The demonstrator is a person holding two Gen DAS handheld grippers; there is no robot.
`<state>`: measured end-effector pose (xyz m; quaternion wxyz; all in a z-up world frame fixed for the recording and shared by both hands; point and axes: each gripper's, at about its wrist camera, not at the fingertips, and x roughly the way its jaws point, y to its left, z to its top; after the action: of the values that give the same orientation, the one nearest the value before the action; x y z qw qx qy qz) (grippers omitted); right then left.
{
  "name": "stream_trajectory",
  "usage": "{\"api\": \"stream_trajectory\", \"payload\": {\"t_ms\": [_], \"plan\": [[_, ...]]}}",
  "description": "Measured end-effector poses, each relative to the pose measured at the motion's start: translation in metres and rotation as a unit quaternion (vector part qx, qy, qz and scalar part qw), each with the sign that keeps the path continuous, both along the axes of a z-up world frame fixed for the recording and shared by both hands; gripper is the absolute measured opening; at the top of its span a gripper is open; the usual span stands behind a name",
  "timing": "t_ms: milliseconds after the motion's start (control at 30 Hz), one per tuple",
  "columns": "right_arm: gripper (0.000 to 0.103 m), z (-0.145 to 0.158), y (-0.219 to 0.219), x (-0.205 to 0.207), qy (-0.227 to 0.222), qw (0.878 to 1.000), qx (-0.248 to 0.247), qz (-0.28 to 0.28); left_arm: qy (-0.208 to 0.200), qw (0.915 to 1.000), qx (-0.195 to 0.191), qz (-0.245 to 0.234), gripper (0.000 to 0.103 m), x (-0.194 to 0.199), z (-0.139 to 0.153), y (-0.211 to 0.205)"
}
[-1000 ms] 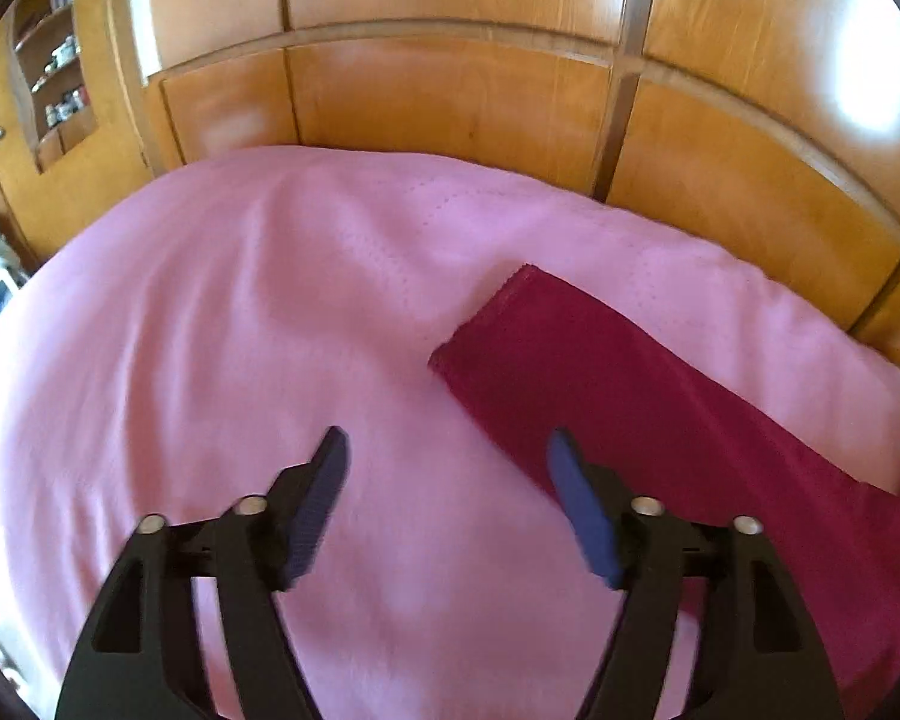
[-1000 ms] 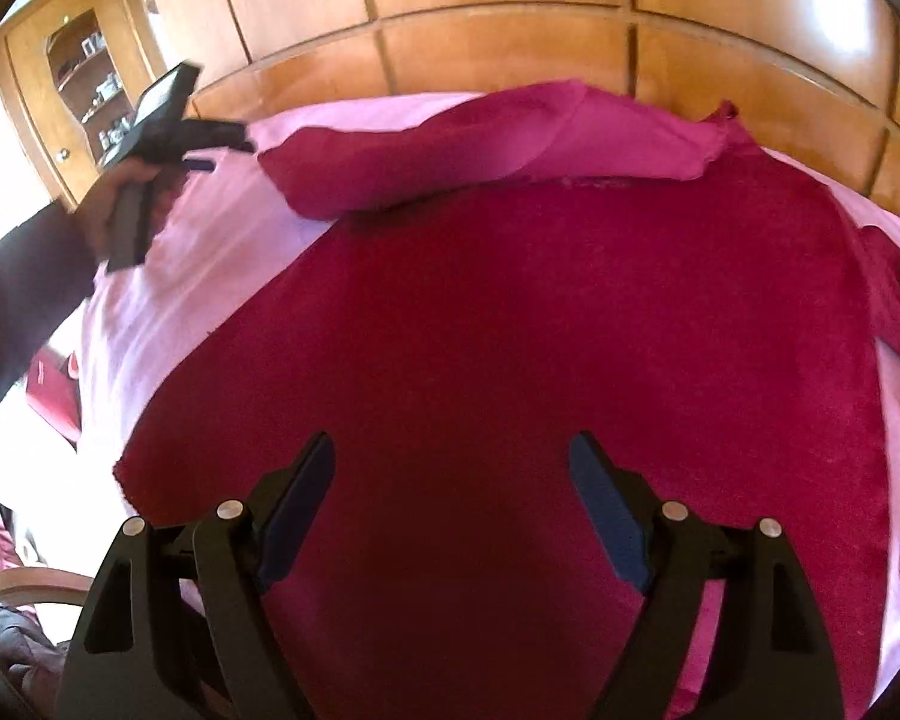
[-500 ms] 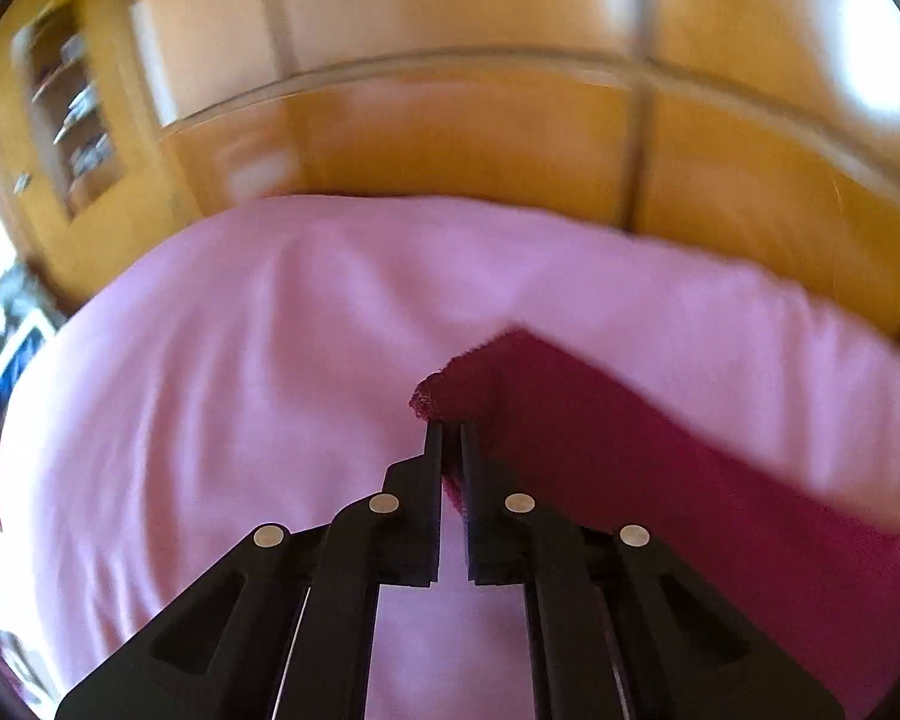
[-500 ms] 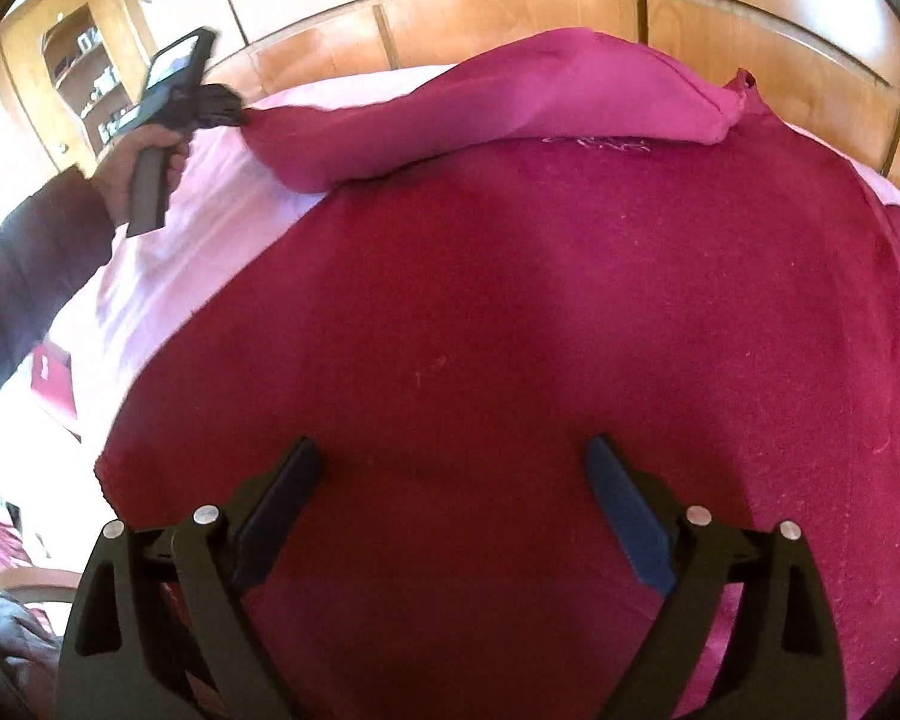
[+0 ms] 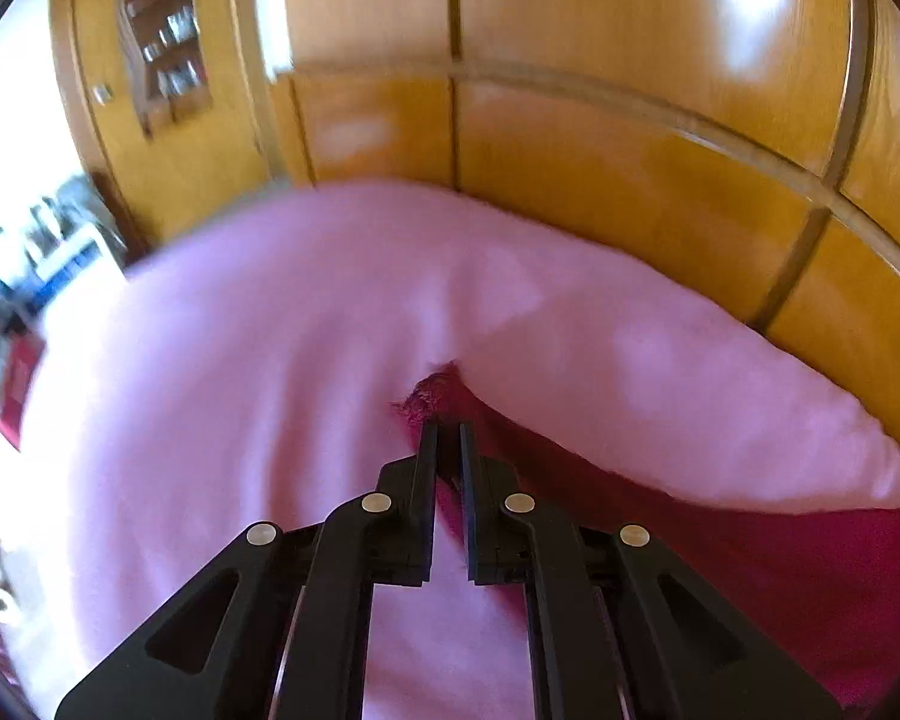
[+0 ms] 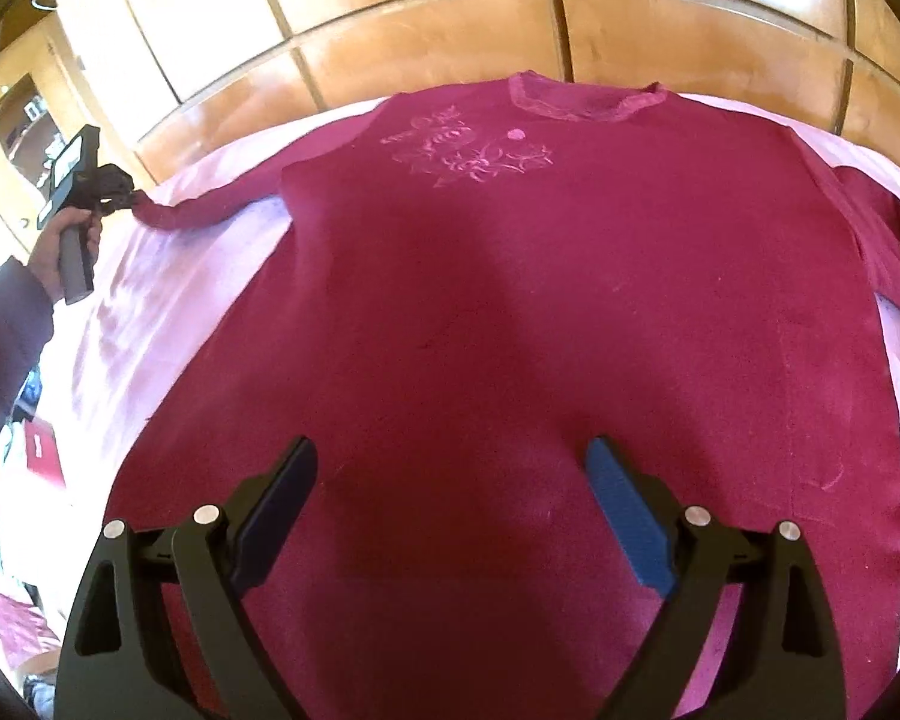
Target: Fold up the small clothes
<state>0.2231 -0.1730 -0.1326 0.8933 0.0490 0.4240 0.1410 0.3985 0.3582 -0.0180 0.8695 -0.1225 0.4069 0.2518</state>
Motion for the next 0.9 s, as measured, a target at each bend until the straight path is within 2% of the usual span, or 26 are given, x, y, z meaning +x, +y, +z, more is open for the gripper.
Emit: {"api": "stream_trajectory", "payload": {"t_ms": [100,133,233,300,333,400,433,467,533,567,600,633,700,733,867,900], "plan": [[0.091,-0.001,0.006,-0.001,-0.002,1.000,-0.014,0.003,-0.008,0.9994,-0.034,0.005,0.029,-0.012,-0.003,0.000],[0.091,-0.002,0.008,-0.002,-0.004,1.000,-0.021,0.005,-0.011,0.9993,-0.037,0.002,0.030,-0.021,-0.001,0.000],[0.091,-0.004,0.007,-0.004,-0.006,1.000,-0.020,0.006,-0.041,0.9949,-0.077,-0.052,0.030,-0.064,0.005,-0.015],[0.091,-0.003,0.003,-0.005,-0.006,1.000,-0.013,0.001,-0.049,0.9867,-0.097,-0.120,0.030,-0.097,0.008,-0.037],[0.091,-0.002,0.000,-0.007,-0.007,1.000,-0.009,-0.003,-0.050,0.9803,-0.111,-0.155,0.030,-0.113,0.008,-0.048],[0.091,0.003,-0.006,-0.011,-0.013,1.000,-0.010,-0.010,-0.038,0.9604,-0.150,-0.232,0.030,-0.147,0.002,-0.080],[0.091,0.007,-0.011,-0.014,-0.020,1.000,-0.016,-0.018,-0.025,0.9449,-0.171,-0.278,0.030,-0.168,-0.004,-0.103],[0.091,0.011,-0.018,-0.017,-0.025,0.999,-0.020,-0.027,-0.015,0.9343,-0.185,-0.304,0.030,-0.181,-0.009,-0.118],[0.091,0.017,-0.036,-0.025,-0.035,0.998,-0.029,-0.051,0.002,0.9076,-0.220,-0.358,0.030,-0.207,-0.018,-0.150],[0.091,0.020,-0.046,-0.030,-0.040,0.996,-0.039,-0.065,0.011,0.8922,-0.237,-0.385,0.034,-0.221,-0.023,-0.169],[0.091,0.021,-0.055,-0.036,-0.043,0.995,-0.051,-0.080,0.016,0.8817,-0.246,-0.402,0.046,-0.231,-0.028,-0.182],[0.092,0.021,-0.069,-0.043,-0.043,0.992,-0.064,-0.100,0.025,0.8709,-0.253,-0.420,0.052,-0.243,-0.033,-0.198],[0.092,0.019,-0.091,-0.054,-0.038,0.987,-0.088,-0.133,0.035,0.8591,-0.256,-0.442,0.052,-0.258,-0.039,-0.218],[0.092,0.016,-0.105,-0.062,-0.034,0.982,-0.102,-0.154,0.039,0.8561,-0.254,-0.448,0.052,-0.263,-0.042,-0.223],[0.093,-0.003,-0.148,-0.086,0.008,0.972,-0.105,-0.210,0.040,0.8566,-0.245,-0.452,0.048,-0.272,-0.048,-0.236],[0.093,-0.008,-0.156,-0.091,0.019,0.971,-0.093,-0.218,0.039,0.8579,-0.246,-0.449,0.037,-0.272,-0.049,-0.237]]}}
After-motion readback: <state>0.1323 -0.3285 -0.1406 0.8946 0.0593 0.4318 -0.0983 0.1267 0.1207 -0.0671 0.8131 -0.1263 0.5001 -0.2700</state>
